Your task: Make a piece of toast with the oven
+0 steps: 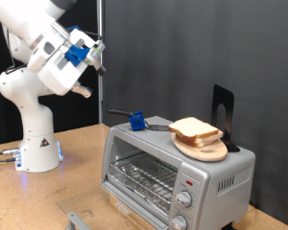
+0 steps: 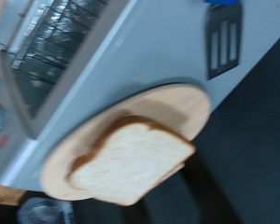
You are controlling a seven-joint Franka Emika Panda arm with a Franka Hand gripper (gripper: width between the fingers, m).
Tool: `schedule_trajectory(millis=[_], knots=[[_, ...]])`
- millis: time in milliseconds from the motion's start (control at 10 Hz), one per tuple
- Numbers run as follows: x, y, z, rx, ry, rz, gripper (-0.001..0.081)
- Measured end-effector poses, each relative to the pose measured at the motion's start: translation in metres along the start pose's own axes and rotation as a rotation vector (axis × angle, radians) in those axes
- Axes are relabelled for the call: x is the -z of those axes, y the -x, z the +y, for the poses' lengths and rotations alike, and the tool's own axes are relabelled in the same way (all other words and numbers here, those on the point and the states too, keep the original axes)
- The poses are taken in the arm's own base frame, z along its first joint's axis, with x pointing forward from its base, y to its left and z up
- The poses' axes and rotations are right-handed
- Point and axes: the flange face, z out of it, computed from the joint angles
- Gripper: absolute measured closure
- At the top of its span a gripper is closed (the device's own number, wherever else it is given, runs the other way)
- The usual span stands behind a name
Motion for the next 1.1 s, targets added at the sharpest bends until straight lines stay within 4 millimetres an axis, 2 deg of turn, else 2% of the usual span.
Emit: schedule_trajectory(millis=[300, 600, 900, 1100], knots=[[-0.009, 0.022, -0.047, 0.167, 0.053, -0.041, -0.0002], [-0.01, 0.058, -0.081, 0.37, 0.159, -0.06, -0.0002], [-0.015, 0.094, -0.104, 0.367, 0.266, -0.13, -0.0002], [-0.018, 0.104, -0.11, 0.3, 0.29, -0.181, -0.0002]])
